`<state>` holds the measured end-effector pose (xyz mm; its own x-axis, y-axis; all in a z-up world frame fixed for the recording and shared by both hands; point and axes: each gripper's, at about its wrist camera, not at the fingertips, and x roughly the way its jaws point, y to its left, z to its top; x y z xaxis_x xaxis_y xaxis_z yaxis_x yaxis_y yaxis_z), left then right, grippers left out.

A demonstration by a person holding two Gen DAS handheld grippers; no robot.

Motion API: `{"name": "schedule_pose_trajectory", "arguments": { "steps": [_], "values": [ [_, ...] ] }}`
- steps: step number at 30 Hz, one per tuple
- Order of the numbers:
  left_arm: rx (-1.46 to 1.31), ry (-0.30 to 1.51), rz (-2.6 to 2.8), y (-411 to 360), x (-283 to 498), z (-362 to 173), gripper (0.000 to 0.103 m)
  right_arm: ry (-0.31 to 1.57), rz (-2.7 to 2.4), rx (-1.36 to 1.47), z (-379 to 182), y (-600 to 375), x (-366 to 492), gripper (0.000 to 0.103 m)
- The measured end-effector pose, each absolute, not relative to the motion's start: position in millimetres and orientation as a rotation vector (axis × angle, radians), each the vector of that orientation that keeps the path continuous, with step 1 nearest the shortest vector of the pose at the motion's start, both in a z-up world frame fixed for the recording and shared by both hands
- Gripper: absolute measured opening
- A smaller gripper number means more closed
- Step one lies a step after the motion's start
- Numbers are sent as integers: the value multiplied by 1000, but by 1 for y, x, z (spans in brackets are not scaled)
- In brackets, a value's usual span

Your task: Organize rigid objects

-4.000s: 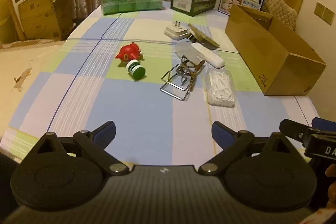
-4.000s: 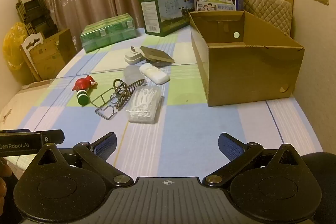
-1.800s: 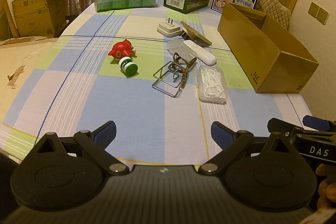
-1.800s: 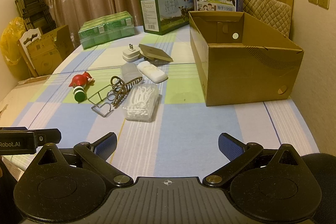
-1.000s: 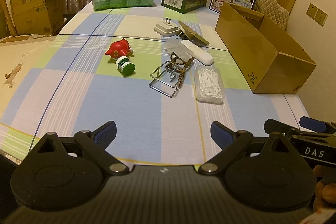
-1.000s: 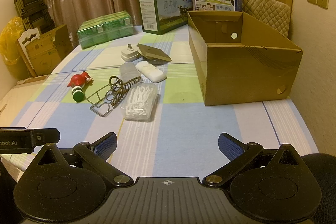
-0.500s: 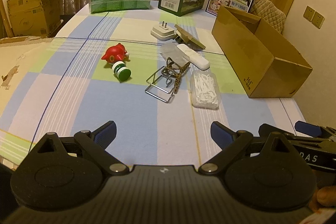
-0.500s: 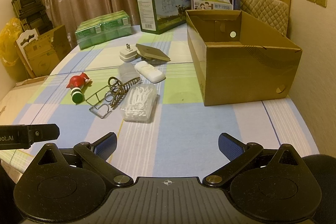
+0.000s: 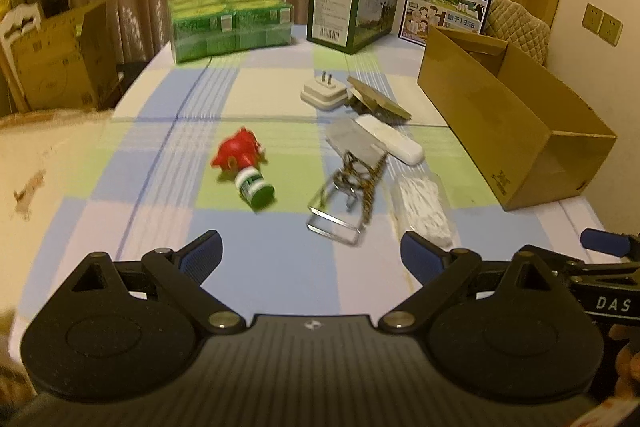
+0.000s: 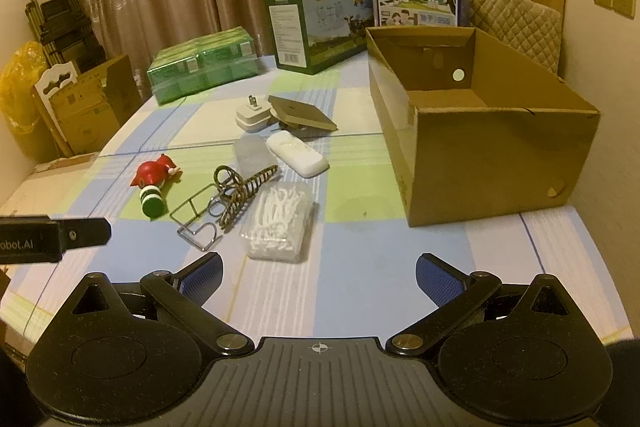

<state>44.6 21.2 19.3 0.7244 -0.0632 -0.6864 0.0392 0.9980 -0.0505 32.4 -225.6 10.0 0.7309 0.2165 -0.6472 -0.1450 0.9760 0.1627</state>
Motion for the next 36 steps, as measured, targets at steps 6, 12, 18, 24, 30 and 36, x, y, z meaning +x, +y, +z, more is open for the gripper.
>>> {"name": "schedule_pose_trajectory", "arguments": {
  "steps": [6, 12, 18, 24, 30, 36],
  "values": [
    [37, 737, -107, 35, 72, 19, 94, 736, 200, 98, 2, -215, 55, 101],
    [120, 734, -148, 52, 96, 9, 91, 741, 207, 83, -8, -203, 79, 101],
    [184, 757, -172, 74, 121, -14, 86, 749, 235, 68, -20, -189, 101, 101],
    [182, 752, -214, 87, 142, -32, 84, 764, 242, 45, -35, -173, 120, 86],
    [192, 781, -282, 94, 165, -46, 69, 794, 244, 44, -49, -168, 134, 79],
    [263, 806, -361, 90, 182, -58, 51, 816, 246, 43, -57, -167, 137, 79]
  ]
}}
